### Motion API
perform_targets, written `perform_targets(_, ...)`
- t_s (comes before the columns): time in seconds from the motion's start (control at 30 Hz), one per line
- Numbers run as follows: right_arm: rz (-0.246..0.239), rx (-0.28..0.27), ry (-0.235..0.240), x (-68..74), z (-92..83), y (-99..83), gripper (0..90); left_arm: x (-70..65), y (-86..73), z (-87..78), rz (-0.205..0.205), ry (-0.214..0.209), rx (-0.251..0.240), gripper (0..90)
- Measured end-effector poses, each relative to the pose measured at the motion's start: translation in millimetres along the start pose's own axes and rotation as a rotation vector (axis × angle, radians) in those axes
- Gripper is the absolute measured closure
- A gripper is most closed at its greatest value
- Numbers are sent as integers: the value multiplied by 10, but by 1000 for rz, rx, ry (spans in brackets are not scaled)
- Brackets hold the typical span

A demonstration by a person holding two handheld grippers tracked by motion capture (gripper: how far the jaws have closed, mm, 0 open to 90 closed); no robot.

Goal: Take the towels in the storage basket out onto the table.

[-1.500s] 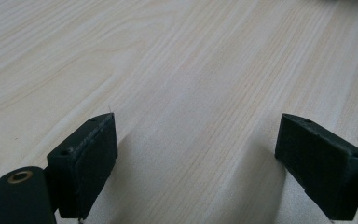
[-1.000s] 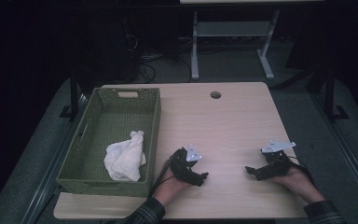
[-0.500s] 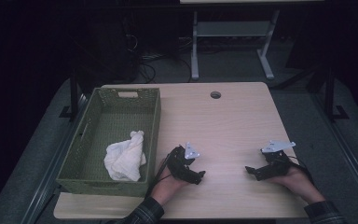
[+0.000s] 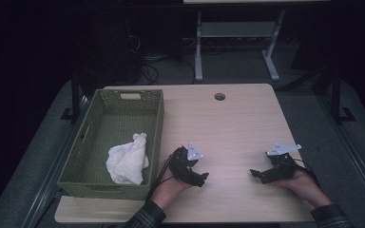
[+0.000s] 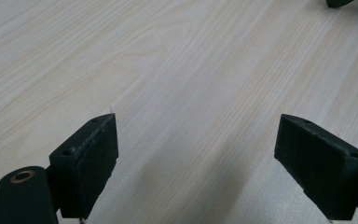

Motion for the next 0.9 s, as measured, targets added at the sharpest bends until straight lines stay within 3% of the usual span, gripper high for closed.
perform_targets(0.63, -2, -1, 1, -1, 1, 1, 0, 33, 103, -144, -5, -7, 13, 130)
perform_targets(0.9, 0, 0, 0, 1, 0, 0, 0, 38, 187, -218, -19, -36, -9, 131)
Point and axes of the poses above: each handheld gripper's, and its own axes: z roughly forward along the jaws, y roughly out of its top, x roughly to its left, the point moved 9 cm from there along z, roughly forward along the jaws, and after that the axes turned 3 degrees about x, right-handed, at the moved point
